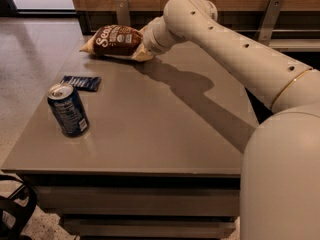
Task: Pick brown chip bag
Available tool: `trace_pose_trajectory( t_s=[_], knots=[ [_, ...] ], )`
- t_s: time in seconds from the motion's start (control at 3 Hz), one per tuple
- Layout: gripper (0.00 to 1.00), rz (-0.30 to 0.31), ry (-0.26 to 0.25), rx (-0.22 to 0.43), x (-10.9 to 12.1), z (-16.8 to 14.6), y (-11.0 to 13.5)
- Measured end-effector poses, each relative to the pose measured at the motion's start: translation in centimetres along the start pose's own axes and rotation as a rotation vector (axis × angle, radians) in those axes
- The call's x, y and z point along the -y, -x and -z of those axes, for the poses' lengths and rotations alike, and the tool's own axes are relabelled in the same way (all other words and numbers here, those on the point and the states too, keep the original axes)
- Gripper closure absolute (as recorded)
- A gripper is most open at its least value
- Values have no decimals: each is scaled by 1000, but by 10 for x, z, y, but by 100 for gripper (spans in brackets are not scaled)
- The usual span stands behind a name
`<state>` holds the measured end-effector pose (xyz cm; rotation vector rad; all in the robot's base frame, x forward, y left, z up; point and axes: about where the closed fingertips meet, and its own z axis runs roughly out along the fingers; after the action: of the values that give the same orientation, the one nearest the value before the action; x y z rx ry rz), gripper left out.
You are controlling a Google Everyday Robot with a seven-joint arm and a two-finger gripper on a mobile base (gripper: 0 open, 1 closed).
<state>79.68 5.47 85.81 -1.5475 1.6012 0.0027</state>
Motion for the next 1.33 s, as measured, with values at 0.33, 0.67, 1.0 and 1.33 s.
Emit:
trace_pose_trajectory(
  t_s=[0.33,0.67,1.0,1.33],
  knots=[
    [94,0,4,0,-2,-2,0],
    [100,0,7,1,-3,-4,0],
    [100,0,7,1,-3,-4,0],
    [100,43,-95,46,32,43,21]
  ],
)
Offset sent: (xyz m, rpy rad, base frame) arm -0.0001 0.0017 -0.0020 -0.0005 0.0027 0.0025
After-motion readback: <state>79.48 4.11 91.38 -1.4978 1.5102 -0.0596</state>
